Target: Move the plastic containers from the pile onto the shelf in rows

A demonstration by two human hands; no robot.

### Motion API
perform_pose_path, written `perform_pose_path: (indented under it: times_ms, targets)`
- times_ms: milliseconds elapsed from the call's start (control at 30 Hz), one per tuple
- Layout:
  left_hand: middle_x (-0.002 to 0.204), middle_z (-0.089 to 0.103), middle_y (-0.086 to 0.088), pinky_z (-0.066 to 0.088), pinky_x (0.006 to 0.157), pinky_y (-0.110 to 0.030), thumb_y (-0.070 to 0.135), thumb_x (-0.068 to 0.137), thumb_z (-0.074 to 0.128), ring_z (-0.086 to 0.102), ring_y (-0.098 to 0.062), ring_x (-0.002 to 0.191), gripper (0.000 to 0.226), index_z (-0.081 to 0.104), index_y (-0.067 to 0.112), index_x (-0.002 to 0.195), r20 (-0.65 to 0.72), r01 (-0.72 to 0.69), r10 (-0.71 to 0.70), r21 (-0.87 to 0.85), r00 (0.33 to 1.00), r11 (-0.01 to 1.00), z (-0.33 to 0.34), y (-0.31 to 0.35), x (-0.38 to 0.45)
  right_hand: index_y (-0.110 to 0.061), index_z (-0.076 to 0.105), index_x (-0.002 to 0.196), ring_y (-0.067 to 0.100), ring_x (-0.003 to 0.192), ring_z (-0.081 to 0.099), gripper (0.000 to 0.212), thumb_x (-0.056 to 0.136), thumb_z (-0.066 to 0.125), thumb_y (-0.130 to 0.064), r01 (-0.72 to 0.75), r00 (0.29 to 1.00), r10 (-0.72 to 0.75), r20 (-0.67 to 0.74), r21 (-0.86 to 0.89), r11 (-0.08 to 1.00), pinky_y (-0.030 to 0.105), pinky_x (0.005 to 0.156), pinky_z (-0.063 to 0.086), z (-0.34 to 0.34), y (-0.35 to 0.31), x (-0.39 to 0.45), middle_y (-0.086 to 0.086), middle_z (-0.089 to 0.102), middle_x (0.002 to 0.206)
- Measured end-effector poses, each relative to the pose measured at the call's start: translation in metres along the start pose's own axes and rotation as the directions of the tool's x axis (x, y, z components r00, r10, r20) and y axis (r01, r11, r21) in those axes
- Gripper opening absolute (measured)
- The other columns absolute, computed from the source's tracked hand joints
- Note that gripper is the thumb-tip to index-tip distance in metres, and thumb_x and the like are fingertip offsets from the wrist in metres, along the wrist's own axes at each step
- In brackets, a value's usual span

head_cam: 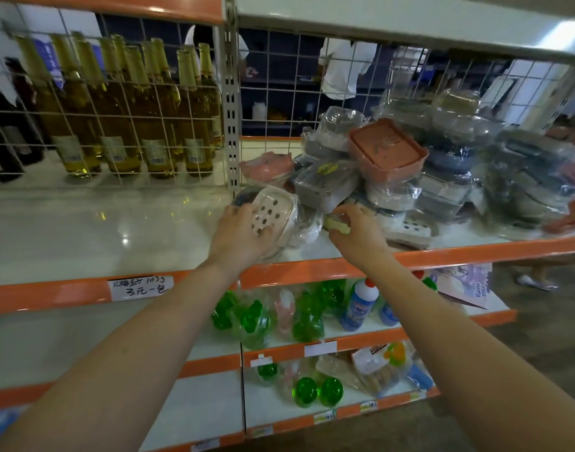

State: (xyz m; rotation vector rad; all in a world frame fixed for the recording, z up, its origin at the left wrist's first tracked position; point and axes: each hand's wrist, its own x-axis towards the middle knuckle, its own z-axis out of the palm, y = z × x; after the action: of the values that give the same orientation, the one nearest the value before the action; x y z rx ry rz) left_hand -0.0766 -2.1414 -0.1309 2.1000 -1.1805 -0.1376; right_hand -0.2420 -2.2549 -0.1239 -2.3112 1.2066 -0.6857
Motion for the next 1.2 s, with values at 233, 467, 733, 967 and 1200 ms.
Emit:
perform_pose_path:
  times_ms: [233, 467, 733, 967, 1200]
  targets:
    - [0.115, 0.062, -0.002, 0.046, 0.092, -0.033, 0.025, 0.091, 0.057, 0.057, -0.019, 0.105, 0.024, 0.064, 0.014, 0.111, 0.131, 0.007, -0.017, 0.083, 0.991, 0.997, -0.032, -0.012, -0.020, -0.015, 0.047, 0.133, 0.021, 0.113, 0.050, 0.045, 0.089, 0.058, -0.015, 0.034, 0.999, -0.034, 0.005, 0.010, 0.999, 0.026, 0.085, 0.038, 0.006, -0.032, -0.009, 0.006, 0.051, 0.129]
    - [0.107, 0.062, -0.005, 0.047, 0.088, -0.030, 0.025, 0.090, 0.059, 0.058, -0.020, 0.101, 0.014, 0.065, 0.015, 0.097, 0.186, 0.061, -0.092, 0.166, 0.978, 0.984, -0.078, -0.037, -0.058, -0.014, 0.050, 0.130, 0.024, 0.110, 0.052, 0.044, 0.088, 0.060, -0.016, 0.121, 0.991, -0.124, 0.047, 0.072, 0.990, 0.026, 0.083, 0.038, 0.025, -0.075, -0.033, 0.009, 0.052, 0.125]
    - [0.091, 0.061, -0.006, 0.038, 0.069, -0.024, 0.022, 0.090, 0.059, 0.059, -0.021, 0.091, 0.017, 0.066, 0.009, 0.099, 0.181, 0.155, -0.186, 0.174, 0.966, 0.972, -0.138, -0.065, -0.141, -0.014, 0.048, 0.132, 0.024, 0.110, 0.053, 0.047, 0.086, 0.058, -0.014, 0.106, 0.985, -0.125, 0.122, 0.154, 0.982, 0.031, 0.086, 0.043, 0.047, -0.119, -0.104, 0.010, 0.053, 0.126]
    - [0.076, 0.059, 0.004, 0.045, 0.075, -0.027, 0.017, 0.085, 0.057, 0.061, -0.022, 0.088, 0.012, 0.067, 0.011, 0.088, 0.104, 0.209, -0.238, 0.233, 0.966, 0.950, -0.174, -0.081, -0.213, -0.015, 0.050, 0.129, 0.017, 0.094, 0.054, 0.046, 0.085, 0.063, -0.014, 0.152, 0.968, -0.191, 0.164, 0.223, 0.963, 0.035, 0.083, 0.050, 0.061, -0.151, -0.166, 0.004, 0.054, 0.115]
    - [0.099, 0.064, -0.003, 0.040, 0.074, -0.021, 0.022, 0.088, 0.058, 0.059, -0.020, 0.098, 0.018, 0.067, 0.010, 0.099, 0.076, 0.245, -0.279, 0.299, 0.957, 0.922, -0.197, -0.080, -0.273, -0.015, 0.050, 0.129, 0.014, 0.091, 0.050, 0.041, 0.088, 0.058, -0.015, 0.231, 0.941, -0.281, 0.188, 0.248, 0.941, 0.033, 0.082, 0.046, 0.066, -0.171, -0.214, -0.001, 0.048, 0.105]
